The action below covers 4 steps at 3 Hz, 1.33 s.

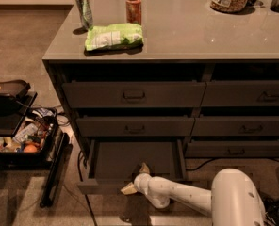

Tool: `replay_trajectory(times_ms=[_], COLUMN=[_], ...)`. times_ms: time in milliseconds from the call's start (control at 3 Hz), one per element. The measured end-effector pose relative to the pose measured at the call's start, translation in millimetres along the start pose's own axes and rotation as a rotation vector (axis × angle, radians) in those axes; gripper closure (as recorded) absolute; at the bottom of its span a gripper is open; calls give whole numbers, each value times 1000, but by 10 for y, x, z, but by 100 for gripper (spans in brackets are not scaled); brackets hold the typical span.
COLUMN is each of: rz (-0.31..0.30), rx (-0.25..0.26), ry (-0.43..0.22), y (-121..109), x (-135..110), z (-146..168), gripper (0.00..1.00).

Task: Close bottom drawer

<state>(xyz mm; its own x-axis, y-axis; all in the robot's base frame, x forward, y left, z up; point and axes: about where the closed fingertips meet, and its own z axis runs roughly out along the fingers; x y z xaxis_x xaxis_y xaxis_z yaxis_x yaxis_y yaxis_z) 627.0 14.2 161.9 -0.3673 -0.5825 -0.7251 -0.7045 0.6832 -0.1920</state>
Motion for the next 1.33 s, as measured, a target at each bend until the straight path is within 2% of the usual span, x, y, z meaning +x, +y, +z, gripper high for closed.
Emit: replay_trajectory(times_ms=[333,1000,1333], rz=[0,5,5], rx=[0,-4,-8], ry=[-2,-1,-1], y=[3,30,52], x=[-4,-14,-32], z=[25,63,63], gripper=[19,65,62])
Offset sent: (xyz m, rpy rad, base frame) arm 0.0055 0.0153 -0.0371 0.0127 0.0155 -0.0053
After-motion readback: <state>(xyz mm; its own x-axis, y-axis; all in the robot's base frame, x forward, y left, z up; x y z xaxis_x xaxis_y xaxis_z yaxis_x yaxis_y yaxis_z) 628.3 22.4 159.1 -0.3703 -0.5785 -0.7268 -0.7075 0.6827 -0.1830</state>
